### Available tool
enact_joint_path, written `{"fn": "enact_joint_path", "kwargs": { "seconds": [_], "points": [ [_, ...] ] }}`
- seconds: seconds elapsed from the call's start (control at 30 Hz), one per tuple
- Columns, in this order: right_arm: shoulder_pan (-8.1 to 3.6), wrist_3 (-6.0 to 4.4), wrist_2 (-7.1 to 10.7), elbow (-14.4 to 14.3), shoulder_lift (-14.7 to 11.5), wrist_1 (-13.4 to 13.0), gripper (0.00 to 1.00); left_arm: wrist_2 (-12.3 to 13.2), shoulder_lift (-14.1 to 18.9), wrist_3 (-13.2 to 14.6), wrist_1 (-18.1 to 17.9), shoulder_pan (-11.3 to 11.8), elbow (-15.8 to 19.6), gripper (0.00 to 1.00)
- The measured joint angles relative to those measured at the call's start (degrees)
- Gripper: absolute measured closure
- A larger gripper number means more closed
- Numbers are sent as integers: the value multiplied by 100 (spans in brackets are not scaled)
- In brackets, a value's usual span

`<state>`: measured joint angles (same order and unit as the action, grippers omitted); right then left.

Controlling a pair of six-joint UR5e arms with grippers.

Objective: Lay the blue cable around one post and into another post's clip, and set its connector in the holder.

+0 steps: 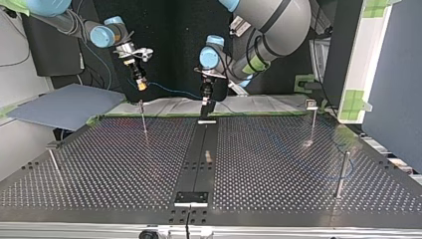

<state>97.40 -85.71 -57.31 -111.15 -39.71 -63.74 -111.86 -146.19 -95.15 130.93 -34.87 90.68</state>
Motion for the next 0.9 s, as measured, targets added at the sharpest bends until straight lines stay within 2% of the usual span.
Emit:
{"fn": "enact_joint_path", "kwargs": {
  "seconds": [0.03,0.33,0.77,0.9],
  "points": [
    [-1,0,0,0,0,0,100,11,0,8,-5,-1,0,100],
    [1,0,0,1,-1,1,100,201,1,-9,-17,7,0,100],
    [-10,0,-22,0,1,11,100,191,5,69,34,-68,0,100],
    [-47,-39,-57,3,1,17,100,201,7,126,80,-140,0,100]
  ]
}}
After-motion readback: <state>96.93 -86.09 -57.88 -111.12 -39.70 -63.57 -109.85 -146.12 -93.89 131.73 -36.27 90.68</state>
